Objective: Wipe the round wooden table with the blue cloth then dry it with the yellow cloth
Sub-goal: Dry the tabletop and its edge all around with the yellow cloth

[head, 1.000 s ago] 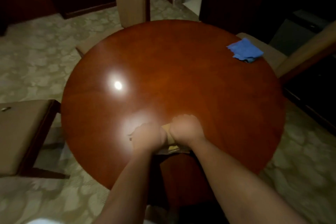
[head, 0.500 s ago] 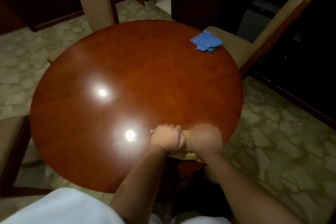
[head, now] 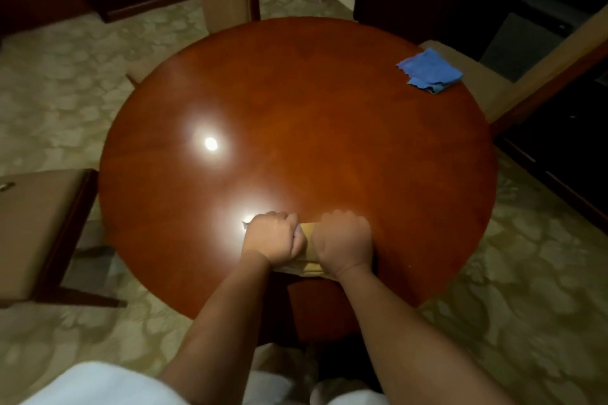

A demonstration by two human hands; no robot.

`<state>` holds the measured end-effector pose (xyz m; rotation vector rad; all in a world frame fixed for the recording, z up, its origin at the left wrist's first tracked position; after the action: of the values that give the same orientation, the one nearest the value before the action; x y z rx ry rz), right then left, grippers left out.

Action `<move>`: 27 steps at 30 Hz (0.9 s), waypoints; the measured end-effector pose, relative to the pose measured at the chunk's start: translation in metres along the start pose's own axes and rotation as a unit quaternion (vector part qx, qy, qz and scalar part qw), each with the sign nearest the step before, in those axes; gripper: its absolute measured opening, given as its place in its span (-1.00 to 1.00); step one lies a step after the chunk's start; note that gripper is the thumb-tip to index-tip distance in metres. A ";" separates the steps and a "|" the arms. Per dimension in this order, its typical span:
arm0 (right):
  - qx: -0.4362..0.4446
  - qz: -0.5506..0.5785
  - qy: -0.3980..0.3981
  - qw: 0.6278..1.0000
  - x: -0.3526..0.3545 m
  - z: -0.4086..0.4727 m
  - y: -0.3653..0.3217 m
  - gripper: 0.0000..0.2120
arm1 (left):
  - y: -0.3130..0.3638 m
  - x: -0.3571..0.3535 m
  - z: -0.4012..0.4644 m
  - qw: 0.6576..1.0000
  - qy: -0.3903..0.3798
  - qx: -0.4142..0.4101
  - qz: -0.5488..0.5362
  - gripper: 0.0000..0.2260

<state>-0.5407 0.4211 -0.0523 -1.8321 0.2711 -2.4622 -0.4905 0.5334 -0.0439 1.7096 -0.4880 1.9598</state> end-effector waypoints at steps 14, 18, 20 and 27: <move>0.229 0.092 -0.021 0.969 -0.046 0.062 -0.152 -0.74 | -0.148 0.009 -0.075 0.981 0.028 0.191 -0.034 -0.73; 0.247 0.107 -0.004 0.963 -0.058 0.085 -0.164 -0.74 | -0.171 0.008 -0.063 0.978 0.062 0.194 -0.038 -0.72; 0.245 0.106 -0.001 0.964 -0.062 0.104 -0.171 -0.73 | -0.186 0.007 -0.052 0.977 0.082 0.194 -0.023 -0.71; 0.258 0.082 -0.093 0.958 -0.062 0.124 -0.177 -0.58 | -0.190 0.008 -0.041 0.968 0.018 0.249 0.030 -0.70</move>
<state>-0.3944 0.5914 -0.0452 -1.7070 -0.2068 -1.9826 -0.4151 0.7125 -0.0520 1.9623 -0.0255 2.2895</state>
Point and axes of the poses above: each hand's wrist, its own z-axis towards the middle knuckle, its own x-axis out of the back of the hand, y = z × x, the point moved 6 cm from there along z, towards the middle knuckle, and after that the axes turned 2 degrees about x, right-handed, at the moved point
